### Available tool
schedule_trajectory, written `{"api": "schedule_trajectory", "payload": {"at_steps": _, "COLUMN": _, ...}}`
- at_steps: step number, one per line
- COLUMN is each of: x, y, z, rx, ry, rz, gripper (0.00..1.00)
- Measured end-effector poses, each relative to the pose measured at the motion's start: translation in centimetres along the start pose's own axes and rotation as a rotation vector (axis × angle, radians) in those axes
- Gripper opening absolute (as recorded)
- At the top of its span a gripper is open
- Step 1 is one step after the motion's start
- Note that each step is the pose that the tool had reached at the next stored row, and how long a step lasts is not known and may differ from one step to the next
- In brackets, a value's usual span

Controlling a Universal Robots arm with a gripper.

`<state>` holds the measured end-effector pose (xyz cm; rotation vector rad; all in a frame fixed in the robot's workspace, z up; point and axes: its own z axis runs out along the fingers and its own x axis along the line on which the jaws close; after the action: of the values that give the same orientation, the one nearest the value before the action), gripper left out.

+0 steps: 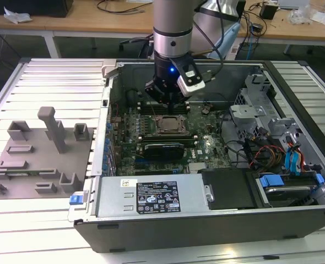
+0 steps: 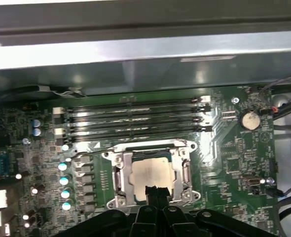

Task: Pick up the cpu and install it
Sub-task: 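Install the first cpu locking lever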

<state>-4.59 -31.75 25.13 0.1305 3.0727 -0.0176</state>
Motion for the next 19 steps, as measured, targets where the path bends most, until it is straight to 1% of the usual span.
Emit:
{"api": "schedule_trajectory", "payload": {"at_steps": 3, "x": 0.56, "y": -0.05, "z": -0.04, "rx": 0.0000, "ry": 0.0000, "rz": 0.000, "gripper": 0.11}}
{"api": "schedule_trajectory", "payload": {"at_steps": 4, "x": 0.85, "y": -0.07, "z": -0.06, "rx": 0.0000, "ry": -0.0001, "rz": 0.000, "gripper": 0.11}}
{"api": "schedule_trajectory", "payload": {"at_steps": 6, "x": 1.15, "y": -0.09, "z": -0.07, "rx": -0.0001, "ry": 0.0000, "rz": 0.000, "gripper": 0.11}}
{"api": "schedule_trajectory", "payload": {"at_steps": 8, "x": 1.67, "y": -0.14, "z": -0.11, "rx": 0.0000, "ry": 0.0000, "rz": 0.000, "gripper": 0.11}}
{"api": "schedule_trajectory", "payload": {"at_steps": 16, "x": 3.08, "y": -0.25, "z": -0.21, "rx": 0.0001, "ry": 0.0000, "rz": 0.000, "gripper": 0.11}}
{"api": "schedule_trajectory", "payload": {"at_steps": 17, "x": 3.42, "y": -0.28, "z": -0.23, "rx": 0.0000, "ry": 0.0000, "rz": 0.000, "gripper": 0.11}}
{"api": "schedule_trajectory", "payload": {"at_steps": 19, "x": 3.87, "y": -0.32, "z": -0.26, "rx": 0.0001, "ry": 0.0000, "rz": 0.000, "gripper": 0.11}}
